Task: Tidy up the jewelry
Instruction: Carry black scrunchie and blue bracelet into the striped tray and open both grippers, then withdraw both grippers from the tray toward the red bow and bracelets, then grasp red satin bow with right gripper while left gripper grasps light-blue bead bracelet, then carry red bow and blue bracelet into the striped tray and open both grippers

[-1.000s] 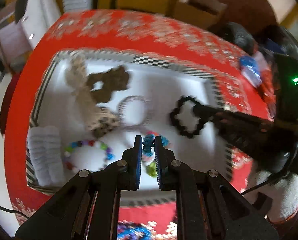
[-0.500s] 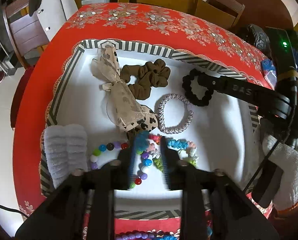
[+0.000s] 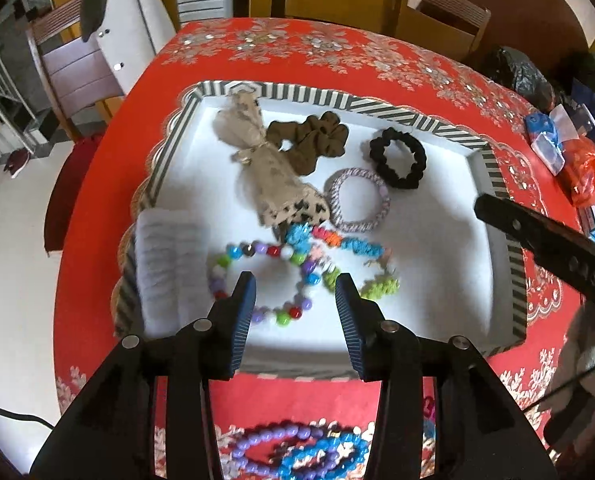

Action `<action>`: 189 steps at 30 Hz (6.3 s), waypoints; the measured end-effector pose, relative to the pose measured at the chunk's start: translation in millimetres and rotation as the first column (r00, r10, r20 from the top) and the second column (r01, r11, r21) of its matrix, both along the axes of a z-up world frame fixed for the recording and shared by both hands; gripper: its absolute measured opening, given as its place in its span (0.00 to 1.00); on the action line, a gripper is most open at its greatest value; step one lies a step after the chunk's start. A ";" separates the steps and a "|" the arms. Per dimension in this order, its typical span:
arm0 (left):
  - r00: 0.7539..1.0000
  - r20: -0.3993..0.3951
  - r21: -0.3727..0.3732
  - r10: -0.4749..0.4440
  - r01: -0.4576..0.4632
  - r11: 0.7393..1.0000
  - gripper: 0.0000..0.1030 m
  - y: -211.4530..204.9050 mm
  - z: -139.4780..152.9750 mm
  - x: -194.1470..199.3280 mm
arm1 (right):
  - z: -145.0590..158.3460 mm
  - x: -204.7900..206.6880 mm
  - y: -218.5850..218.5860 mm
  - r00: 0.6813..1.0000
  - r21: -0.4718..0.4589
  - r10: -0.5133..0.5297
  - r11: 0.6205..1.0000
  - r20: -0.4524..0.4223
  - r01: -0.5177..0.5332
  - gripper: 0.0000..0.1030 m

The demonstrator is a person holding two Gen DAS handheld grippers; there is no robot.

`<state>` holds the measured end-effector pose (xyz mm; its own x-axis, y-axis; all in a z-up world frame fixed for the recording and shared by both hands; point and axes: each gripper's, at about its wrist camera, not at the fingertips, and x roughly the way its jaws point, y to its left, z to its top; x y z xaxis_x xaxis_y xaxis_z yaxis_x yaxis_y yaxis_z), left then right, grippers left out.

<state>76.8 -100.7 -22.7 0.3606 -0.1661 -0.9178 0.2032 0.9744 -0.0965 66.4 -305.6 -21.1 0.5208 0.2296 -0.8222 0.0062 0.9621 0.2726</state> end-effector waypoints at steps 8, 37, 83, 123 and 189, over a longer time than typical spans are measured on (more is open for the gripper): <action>1.000 0.021 0.016 0.011 -0.011 1.000 0.40 12.9 7.0 -22.4 | 2.1 -31.2 18.2 1.000 -0.068 -0.005 0.998 0.005 0.005 0.42; 0.999 0.051 0.000 0.020 -0.020 1.000 0.54 83.8 21.8 -126.5 | 37.2 -154.3 59.6 0.999 -0.236 0.016 0.972 0.037 -0.007 0.43; 1.000 -0.002 -0.056 0.010 -0.010 0.998 0.58 122.1 4.2 -188.2 | -10.2 -296.4 -1.5 0.985 -0.075 -0.164 0.984 -0.053 0.160 0.54; 0.973 -0.076 0.025 -0.219 0.222 0.975 0.09 19.9 -38.8 -106.9 | -56.8 -248.5 1.6 0.991 -0.071 -0.103 0.993 -0.085 0.097 0.21; 0.975 -0.090 -0.110 -0.202 0.192 0.975 0.07 -76.3 -26.5 47.8 | -44.0 83.7 -41.4 0.995 -0.029 0.030 0.999 -0.098 -0.033 0.19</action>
